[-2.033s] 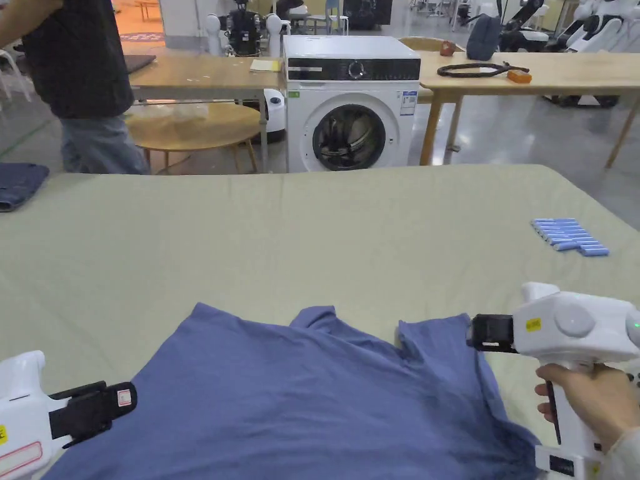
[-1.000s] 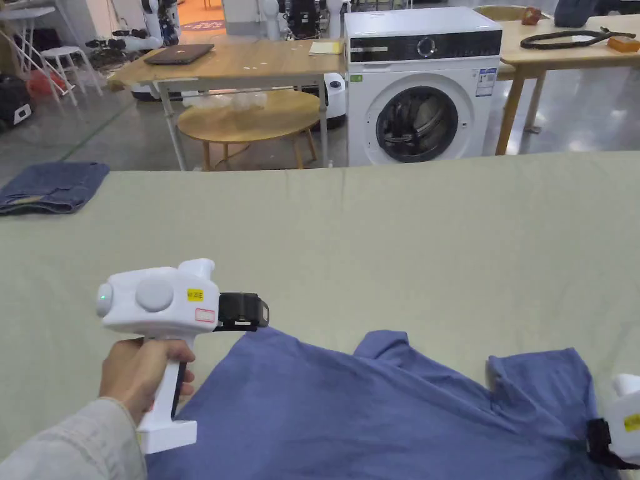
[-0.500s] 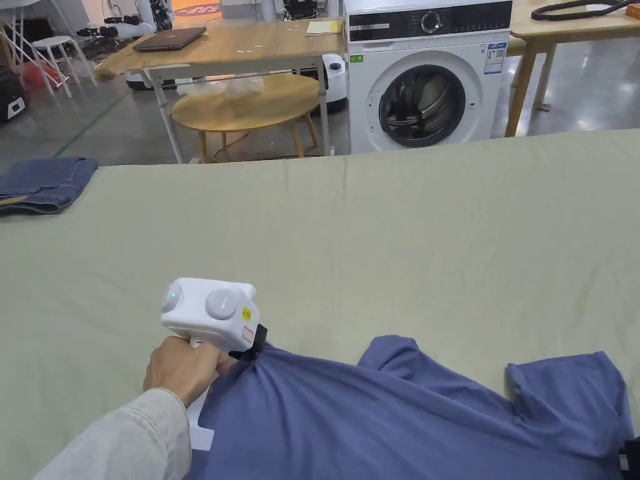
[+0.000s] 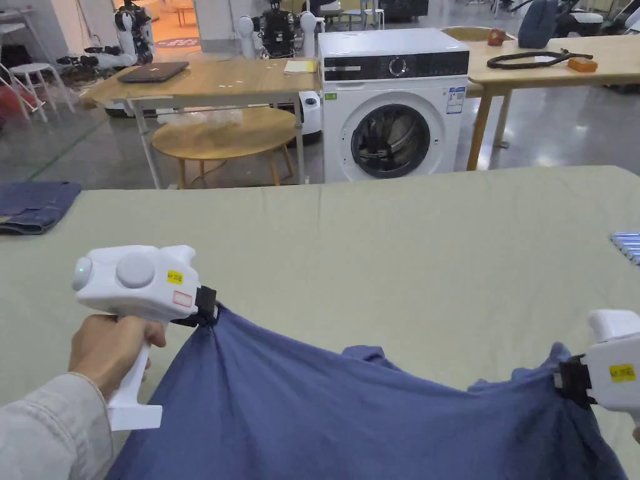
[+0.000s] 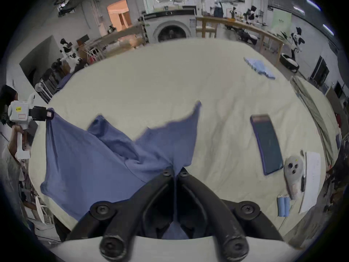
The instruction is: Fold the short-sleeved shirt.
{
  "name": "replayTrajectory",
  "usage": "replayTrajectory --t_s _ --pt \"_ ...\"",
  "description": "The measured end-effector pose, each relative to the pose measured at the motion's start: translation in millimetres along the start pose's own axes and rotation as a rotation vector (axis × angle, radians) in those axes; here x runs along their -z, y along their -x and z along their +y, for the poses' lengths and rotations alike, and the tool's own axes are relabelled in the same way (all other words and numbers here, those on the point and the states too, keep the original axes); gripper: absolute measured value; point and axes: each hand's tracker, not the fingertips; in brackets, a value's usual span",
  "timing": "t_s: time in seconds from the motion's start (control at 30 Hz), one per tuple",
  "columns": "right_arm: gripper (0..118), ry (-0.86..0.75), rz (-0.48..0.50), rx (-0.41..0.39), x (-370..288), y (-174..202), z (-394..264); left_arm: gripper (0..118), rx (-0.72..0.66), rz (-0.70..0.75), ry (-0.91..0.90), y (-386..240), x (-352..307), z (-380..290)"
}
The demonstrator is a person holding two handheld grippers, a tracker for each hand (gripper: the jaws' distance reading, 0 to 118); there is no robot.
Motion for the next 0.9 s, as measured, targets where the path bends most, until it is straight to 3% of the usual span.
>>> replayTrajectory --t_s 0.13,0.37,0.47,0.67,0.8,0.9 --pt "0 -0.104 0.009 -0.070 -51.6 24.8 36.1 0 -0.019 0.002 -0.106 6.2 -73.0 13.1" --pt "0 -0.249 0.002 -0.112 -111.1 57.3 128.4 0 -0.117 -0.007 -0.295 29.0 -194.6 48.4" --pt "0 -0.309 0.033 -0.093 -133.6 72.5 173.7 0 -0.113 0.013 -0.365 35.5 -233.7 71.2" --pt "0 -0.399 -0.022 -0.129 -161.7 110.6 257.1 0 -0.152 0.035 -0.469 56.9 -276.9 120.5" --pt "0 -0.444 -0.015 -0.110 -176.5 128.4 306.6 0 -0.159 0.060 -0.501 54.4 -289.6 147.8" --pt "0 -0.499 -0.079 -0.145 -182.4 140.6 349.0 0 -0.183 0.037 -0.535 60.5 -294.1 170.6"
